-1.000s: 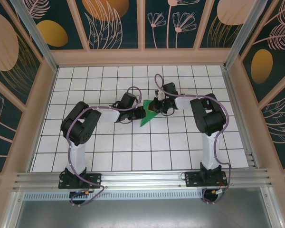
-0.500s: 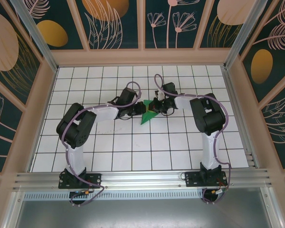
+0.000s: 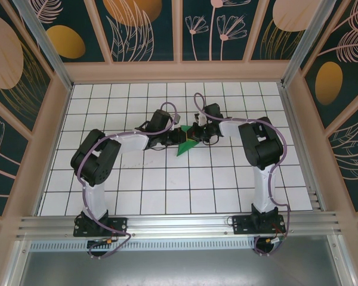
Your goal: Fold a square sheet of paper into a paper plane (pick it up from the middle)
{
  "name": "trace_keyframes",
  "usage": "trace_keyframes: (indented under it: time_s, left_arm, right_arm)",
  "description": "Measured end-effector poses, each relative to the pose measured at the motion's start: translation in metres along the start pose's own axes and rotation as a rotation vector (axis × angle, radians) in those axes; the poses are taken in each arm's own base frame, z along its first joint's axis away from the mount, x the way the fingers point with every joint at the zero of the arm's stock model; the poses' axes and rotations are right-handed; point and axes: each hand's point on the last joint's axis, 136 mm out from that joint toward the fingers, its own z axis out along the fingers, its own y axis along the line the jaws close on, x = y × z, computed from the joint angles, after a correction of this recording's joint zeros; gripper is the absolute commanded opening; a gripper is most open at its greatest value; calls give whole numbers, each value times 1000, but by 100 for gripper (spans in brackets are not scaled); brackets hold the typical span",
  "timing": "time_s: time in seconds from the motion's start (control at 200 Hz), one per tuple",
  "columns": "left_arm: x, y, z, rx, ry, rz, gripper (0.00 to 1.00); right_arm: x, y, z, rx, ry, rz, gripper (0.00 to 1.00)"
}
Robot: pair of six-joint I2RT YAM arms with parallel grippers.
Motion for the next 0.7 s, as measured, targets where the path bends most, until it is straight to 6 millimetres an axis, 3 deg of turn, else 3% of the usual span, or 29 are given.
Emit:
trace_keyframes:
  time_s: [0.405,0.696]
  left_arm:
    - [32,21,10,-36,78,-32,11]
    - [39,28,11,-53,81,-36,10]
  right_arm:
    - [0,0,1,0,6,4,3]
    - [1,0,1,-1,11,8,3]
